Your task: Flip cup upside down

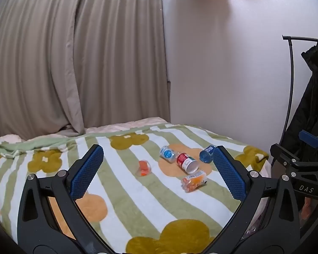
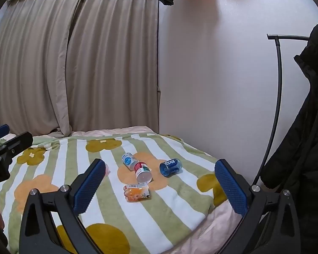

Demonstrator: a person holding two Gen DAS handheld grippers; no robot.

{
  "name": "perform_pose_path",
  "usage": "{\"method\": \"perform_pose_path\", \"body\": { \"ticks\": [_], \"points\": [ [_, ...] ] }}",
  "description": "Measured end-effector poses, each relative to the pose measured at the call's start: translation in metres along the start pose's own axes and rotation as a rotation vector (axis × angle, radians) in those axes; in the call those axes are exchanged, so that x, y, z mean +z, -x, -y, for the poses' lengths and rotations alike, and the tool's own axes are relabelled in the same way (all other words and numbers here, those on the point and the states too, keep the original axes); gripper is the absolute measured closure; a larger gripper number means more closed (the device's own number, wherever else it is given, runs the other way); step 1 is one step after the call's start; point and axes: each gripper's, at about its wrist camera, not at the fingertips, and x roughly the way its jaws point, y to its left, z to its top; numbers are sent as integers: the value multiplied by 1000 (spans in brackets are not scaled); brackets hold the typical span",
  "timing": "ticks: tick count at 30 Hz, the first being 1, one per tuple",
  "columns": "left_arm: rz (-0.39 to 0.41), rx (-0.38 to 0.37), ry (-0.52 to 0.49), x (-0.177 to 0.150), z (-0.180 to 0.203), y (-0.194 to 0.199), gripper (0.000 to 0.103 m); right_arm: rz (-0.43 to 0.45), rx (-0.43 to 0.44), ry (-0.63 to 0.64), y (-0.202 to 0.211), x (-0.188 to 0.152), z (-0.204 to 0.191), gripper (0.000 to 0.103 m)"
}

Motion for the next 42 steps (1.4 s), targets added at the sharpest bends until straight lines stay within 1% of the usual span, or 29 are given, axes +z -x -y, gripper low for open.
{"method": "perform_pose_path", "body": {
  "ticks": [17,18,27,36,39,41,42],
  "points": [
    [-2,-3,1,3,-1,0,0,5,-1,-5,0,1,0,0],
    [0,-3,1,1,9,0,0,5,-1,-4,0,0,0,0],
    [-1,-8,1,-3,7,2,0,7,-1,-5,0,1,0,0],
    [-19,-6,-10,-3,8,2,0,6,-1,-4,1,1,0,0],
    [-39,-7,-16,-4,8,1,0,6,-2,-5,1,1,1,0],
    [-39,-8,-16,-5,9,3,0,7,-1,-5,1,1,0,0],
    [-20,-6,-17,-5,8,2,0,8,-2,-5,1,1,0,0]
  ]
}}
